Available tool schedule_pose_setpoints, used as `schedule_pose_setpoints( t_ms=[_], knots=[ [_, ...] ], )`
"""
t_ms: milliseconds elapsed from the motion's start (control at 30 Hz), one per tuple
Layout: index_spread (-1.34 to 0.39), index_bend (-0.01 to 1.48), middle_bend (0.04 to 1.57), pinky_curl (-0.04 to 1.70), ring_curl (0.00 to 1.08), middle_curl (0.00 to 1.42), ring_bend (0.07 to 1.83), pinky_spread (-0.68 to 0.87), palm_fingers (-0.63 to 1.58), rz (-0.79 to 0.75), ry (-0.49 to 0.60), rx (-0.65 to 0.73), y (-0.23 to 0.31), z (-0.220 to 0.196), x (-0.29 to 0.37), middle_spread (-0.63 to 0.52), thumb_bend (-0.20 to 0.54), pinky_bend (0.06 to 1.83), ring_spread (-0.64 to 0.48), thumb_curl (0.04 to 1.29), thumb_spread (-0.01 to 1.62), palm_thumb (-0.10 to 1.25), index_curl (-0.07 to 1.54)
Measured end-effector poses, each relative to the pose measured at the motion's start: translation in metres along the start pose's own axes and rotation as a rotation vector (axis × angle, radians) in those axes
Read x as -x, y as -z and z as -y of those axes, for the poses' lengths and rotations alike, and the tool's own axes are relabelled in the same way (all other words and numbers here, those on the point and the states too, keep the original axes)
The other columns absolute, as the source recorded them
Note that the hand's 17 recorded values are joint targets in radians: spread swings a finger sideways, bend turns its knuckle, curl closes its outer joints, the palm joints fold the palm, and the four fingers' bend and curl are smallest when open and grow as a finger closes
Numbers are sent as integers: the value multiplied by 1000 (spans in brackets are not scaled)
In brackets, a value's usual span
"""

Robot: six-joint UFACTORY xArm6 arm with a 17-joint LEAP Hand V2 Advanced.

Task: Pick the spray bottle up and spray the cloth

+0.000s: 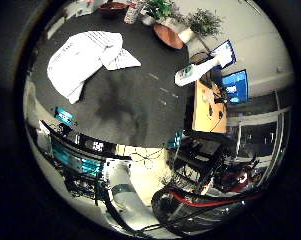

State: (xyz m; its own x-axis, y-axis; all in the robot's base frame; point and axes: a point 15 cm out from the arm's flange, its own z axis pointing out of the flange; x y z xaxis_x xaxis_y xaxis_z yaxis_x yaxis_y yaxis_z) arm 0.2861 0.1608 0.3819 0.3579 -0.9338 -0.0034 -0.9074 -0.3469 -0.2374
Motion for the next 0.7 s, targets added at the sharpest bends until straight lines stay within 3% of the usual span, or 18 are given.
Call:
schedule_pose_setpoints(
  t_ms=[700],
  knots=[
    [-483, 182, 200, 197, 181, 310, 195, 591, 418, -2, -24, -39, 16, 0, -10, -39, -20, 442, 224, 624, 948, 933, 314]
  ],
)
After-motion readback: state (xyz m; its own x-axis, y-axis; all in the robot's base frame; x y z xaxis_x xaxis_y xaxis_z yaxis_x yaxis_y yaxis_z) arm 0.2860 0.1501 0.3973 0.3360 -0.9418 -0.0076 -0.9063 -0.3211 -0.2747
